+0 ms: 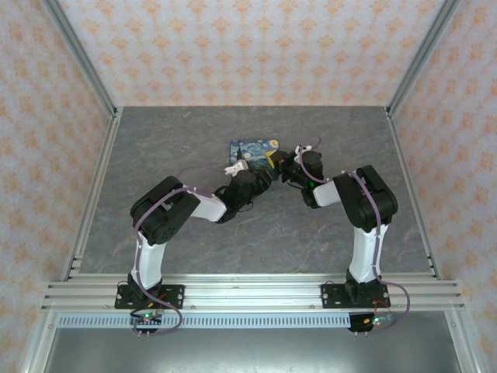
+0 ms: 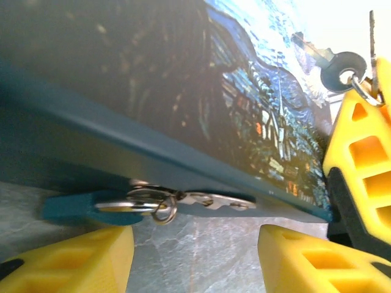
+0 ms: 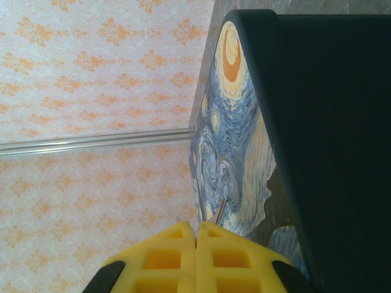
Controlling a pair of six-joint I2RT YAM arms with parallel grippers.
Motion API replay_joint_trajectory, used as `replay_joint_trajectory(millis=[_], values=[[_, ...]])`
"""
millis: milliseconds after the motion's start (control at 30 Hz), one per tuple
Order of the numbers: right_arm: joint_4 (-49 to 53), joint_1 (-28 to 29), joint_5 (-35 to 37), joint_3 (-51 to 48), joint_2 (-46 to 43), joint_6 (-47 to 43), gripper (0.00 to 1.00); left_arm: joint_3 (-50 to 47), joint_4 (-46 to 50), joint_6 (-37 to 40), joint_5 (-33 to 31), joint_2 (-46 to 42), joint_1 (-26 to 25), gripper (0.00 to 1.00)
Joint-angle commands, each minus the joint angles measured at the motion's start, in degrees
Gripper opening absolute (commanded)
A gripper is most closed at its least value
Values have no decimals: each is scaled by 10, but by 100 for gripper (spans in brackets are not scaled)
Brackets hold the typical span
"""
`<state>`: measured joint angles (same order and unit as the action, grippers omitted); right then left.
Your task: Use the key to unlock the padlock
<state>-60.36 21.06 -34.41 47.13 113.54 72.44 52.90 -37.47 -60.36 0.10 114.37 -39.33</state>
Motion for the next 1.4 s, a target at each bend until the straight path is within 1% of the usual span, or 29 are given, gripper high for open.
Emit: replay_joint_trajectory(millis=[0,33,133,233,333,433,533,633,767,800,1000,1233,1367], values=[[25,1,-4,-10,23,6,0,-20,62,50,-30,-46,6,57],[25,1,-4,-10,25,5,0,-27,64,56,-26,-75,7,58],[25,1,-4,-10,27,5,0,-34,101,70,-12,-119,14,61],[25,1,-4,-10,29,5,0,-38,124,81,8,-138,29,63],[23,1,-3,-12,30,5,0,-31,137,102,42,-129,47,63],[22,2,-3,-12,31,7,0,-23,120,123,84,-103,61,63],[22,2,-3,-12,31,7,0,-13,100,155,121,-75,68,63],[23,2,-3,-11,31,5,0,0,98,192,138,-56,68,62],[25,2,-2,-11,33,4,0,14,107,240,133,-53,68,62],[25,2,-2,-11,32,4,0,19,115,252,129,-36,68,62],[28,3,-3,-9,36,4,0,52,158,329,98,-20,64,61],[30,5,-3,-6,40,3,0,62,159,363,86,1,58,60],[32,4,-2,-5,39,3,0,66,160,376,67,10,49,59]])
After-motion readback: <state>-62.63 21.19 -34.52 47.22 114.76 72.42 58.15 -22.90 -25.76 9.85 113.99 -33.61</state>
